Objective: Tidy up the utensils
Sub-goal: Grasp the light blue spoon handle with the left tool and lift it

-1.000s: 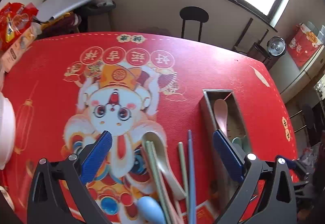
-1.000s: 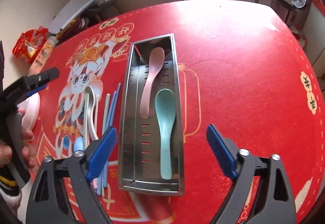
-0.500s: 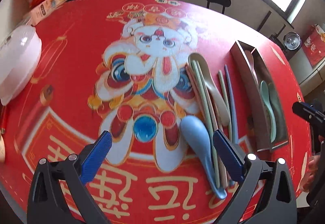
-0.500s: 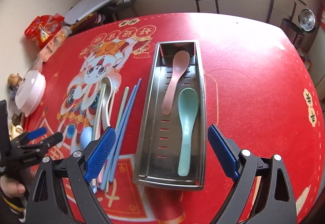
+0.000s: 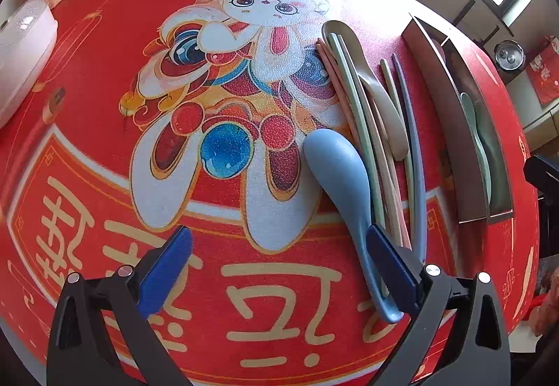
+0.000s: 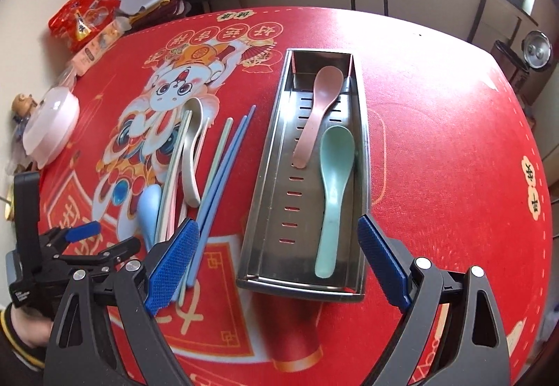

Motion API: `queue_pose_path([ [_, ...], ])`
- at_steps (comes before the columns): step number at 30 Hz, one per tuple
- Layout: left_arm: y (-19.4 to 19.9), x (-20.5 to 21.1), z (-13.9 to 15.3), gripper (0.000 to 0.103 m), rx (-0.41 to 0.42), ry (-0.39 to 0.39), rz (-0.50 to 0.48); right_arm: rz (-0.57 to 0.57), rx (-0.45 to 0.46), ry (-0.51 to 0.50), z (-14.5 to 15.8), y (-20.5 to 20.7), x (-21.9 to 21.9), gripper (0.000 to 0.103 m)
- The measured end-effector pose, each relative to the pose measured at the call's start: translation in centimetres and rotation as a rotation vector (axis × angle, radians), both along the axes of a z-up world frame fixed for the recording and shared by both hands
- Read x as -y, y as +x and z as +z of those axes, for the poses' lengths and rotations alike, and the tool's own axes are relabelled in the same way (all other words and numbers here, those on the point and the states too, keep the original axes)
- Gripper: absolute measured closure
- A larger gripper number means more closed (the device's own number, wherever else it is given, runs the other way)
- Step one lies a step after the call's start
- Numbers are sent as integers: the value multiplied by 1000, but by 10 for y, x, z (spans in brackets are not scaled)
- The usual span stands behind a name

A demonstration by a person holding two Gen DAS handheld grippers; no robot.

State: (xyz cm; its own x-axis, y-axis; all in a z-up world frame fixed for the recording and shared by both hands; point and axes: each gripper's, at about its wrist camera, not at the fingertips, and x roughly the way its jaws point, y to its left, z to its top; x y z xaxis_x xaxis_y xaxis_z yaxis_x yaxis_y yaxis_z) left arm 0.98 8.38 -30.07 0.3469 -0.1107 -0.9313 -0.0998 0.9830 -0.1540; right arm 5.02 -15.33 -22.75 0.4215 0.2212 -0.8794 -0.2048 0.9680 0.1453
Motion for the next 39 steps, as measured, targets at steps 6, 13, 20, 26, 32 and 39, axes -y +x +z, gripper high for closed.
queue_pose_path([
  [6, 3, 8, 2, 11, 14, -9, -28, -5, -1, 10, 0, -1, 4, 14],
  [13, 9, 24, 4, 37, 38, 11, -93, 2, 2, 24, 2, -2, 3, 14],
  [20, 13, 34, 3, 49, 59, 29, -148, 6, -1, 30, 1, 0, 2, 14],
  [26, 15, 41, 3, 73, 71, 40, -198, 52, -14, 40, -1, 7, -8, 14],
  [32, 28, 15, 1, 90, 71, 37, -168, 168, -18, 31, -6, 24, -41, 15],
  [39, 52, -32, 1, 92, 85, -8, -113, 301, -61, -15, -23, 58, -92, 37],
])
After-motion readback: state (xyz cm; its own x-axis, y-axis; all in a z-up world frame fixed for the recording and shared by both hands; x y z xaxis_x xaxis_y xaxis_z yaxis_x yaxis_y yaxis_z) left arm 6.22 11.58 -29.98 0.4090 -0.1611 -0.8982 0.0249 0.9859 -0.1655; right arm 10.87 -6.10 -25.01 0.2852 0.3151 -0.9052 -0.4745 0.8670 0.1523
